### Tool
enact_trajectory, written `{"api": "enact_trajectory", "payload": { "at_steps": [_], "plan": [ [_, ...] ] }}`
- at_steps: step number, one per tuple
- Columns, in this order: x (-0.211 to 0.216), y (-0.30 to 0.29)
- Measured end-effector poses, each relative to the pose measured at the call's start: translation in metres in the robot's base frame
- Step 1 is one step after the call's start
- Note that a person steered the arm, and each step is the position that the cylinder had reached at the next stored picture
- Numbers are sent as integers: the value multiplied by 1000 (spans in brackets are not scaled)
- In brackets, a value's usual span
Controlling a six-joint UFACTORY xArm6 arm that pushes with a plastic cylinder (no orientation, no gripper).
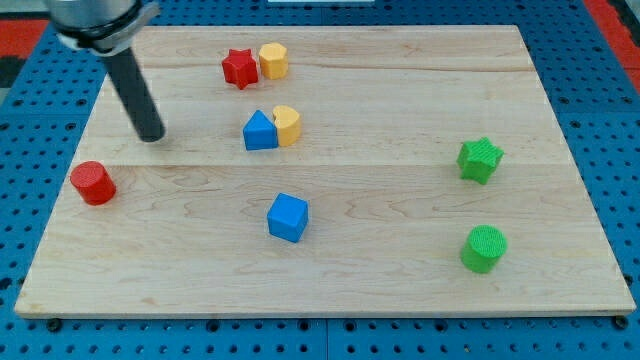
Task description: Keep arm on top left corner of the board
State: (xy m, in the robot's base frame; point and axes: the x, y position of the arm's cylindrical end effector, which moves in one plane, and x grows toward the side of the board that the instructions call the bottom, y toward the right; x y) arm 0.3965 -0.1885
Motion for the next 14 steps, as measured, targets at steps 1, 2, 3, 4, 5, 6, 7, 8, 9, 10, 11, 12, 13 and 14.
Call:
{"api": "enact_trajectory", "payload": {
  "at_steps": [1, 2, 3, 4, 5, 6, 7, 8, 9, 10, 11, 12, 13, 14],
  "plan": [
    [-6, 45],
    [-17, 82],
    [-42, 98],
    [-54, 139],
    [-60, 178],
    [-61, 214],
    [-67, 208],
    [-36, 228],
    [-43, 244],
    [-44, 172],
    [-5, 178],
    [7, 225],
    [8, 266],
    [-17, 278]
  ]
}}
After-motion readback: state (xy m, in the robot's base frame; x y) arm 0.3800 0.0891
